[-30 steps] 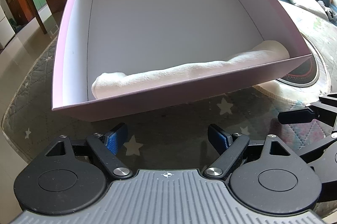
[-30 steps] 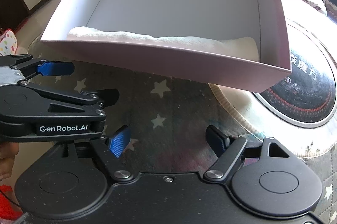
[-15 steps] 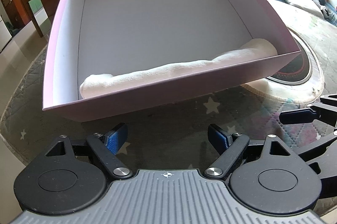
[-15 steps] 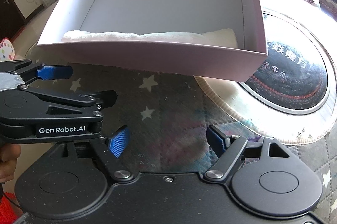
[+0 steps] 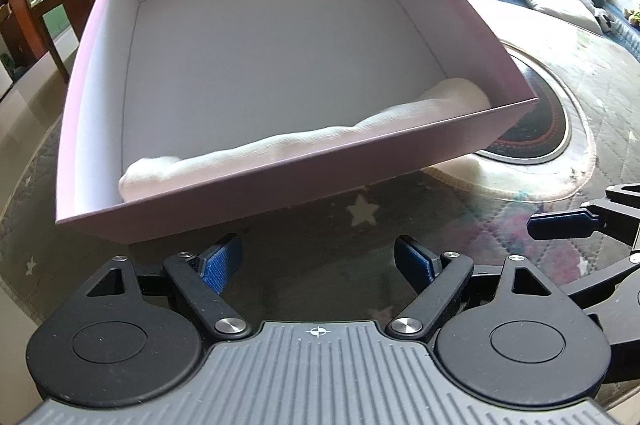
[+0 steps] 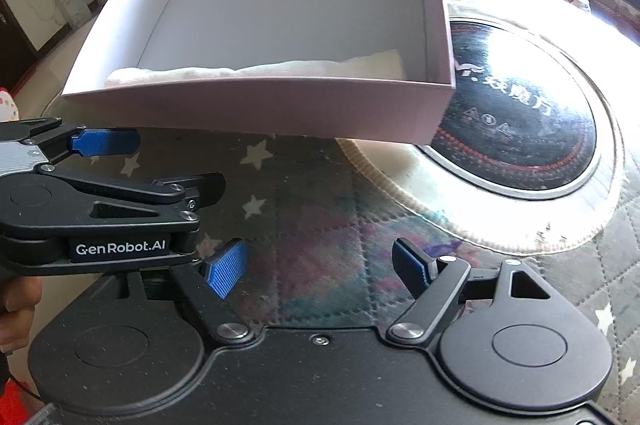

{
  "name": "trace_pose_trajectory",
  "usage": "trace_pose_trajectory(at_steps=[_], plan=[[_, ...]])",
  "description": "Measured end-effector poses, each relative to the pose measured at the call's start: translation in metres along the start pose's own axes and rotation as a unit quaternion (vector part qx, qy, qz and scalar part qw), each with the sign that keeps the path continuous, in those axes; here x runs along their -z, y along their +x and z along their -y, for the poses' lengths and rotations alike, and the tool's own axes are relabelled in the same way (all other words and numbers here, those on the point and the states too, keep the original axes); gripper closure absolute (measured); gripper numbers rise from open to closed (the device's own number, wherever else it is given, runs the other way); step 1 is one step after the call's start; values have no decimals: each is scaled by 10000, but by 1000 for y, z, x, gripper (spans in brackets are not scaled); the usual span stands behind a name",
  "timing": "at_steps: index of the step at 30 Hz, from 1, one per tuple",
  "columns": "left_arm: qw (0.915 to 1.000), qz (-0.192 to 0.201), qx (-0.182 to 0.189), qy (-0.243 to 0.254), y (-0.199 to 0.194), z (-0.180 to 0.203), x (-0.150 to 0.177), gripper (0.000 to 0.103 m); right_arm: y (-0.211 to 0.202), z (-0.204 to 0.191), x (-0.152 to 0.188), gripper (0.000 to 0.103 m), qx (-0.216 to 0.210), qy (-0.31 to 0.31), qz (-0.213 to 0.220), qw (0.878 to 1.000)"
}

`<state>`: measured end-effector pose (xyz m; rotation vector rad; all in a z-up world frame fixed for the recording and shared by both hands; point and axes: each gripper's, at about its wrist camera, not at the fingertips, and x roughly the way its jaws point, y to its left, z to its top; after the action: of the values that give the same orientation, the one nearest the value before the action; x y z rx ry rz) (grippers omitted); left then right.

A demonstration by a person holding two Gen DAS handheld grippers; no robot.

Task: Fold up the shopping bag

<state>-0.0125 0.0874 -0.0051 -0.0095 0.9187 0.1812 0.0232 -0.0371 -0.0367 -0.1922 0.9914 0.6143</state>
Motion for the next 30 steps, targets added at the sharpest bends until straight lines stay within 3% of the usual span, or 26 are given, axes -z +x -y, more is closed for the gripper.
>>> trace_pose_trajectory(at_steps=[30], plan=[[9983,157,366,434,4,63,-10,19,-30,54,29,20,285,675,284,9969]])
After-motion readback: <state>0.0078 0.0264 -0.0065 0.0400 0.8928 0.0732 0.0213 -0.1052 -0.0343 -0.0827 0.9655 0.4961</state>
